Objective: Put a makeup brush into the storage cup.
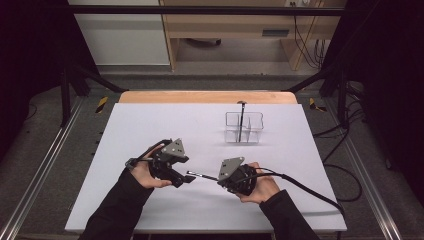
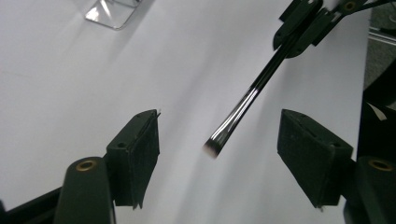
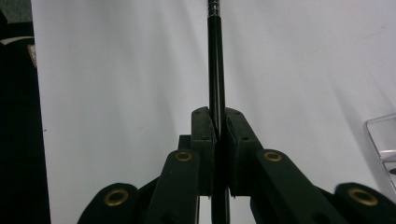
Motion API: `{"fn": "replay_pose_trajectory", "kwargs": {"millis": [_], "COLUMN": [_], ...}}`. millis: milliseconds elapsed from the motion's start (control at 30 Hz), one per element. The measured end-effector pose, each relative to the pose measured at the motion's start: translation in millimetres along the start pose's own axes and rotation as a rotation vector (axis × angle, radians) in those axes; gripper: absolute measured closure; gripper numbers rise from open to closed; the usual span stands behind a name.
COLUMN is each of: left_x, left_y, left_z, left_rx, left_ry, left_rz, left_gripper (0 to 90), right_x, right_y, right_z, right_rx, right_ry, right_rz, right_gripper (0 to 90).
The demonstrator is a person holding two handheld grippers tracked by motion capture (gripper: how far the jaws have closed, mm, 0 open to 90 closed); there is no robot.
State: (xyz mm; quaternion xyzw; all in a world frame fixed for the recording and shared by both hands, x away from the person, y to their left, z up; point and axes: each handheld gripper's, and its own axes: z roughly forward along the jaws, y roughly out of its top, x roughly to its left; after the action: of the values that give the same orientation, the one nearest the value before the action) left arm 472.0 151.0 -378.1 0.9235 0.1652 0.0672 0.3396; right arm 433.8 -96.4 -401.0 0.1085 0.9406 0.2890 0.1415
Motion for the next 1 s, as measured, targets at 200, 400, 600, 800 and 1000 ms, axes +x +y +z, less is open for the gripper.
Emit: {"fn": "replay_pose_trajectory", "kwargs": {"millis": [200, 400, 600, 800, 1000], "left_x": [2.2, 2.6, 0.7, -4.7, -7.0], "left_y": [-12.5, -23.9, -32.4, -38.8, -44.1], "left_z": [-3.5, -4.2, -2.1, -1.9, -2.9], "left_rx": [-0.027, -0.080, -0.130, -0.208, -0.284], "left_ry": [0.041, 0.094, 0.124, 0.144, 0.149], "left_rz": [-0.049, -0.118, -0.188, -0.242, -0.290], "left_gripper": [22.3, 16.9, 16.9, 15.8, 16.0], "right_x": [-3.3, -6.2, -5.8, -5.6, -4.6], "right_y": [-9.5, -18.7, -25.8, -33.4, -42.3], "right_z": [-4.9, -10.0, -13.4, -13.3, -11.5], "right_rx": [-0.023, -0.072, -0.112, -0.156, -0.210], "right_ry": [-0.025, -0.046, -0.071, -0.098, -0.112], "right_rz": [0.067, 0.133, 0.176, 0.235, 0.299], "right_gripper": [84.1, 84.1, 84.1, 84.1, 84.1]}}
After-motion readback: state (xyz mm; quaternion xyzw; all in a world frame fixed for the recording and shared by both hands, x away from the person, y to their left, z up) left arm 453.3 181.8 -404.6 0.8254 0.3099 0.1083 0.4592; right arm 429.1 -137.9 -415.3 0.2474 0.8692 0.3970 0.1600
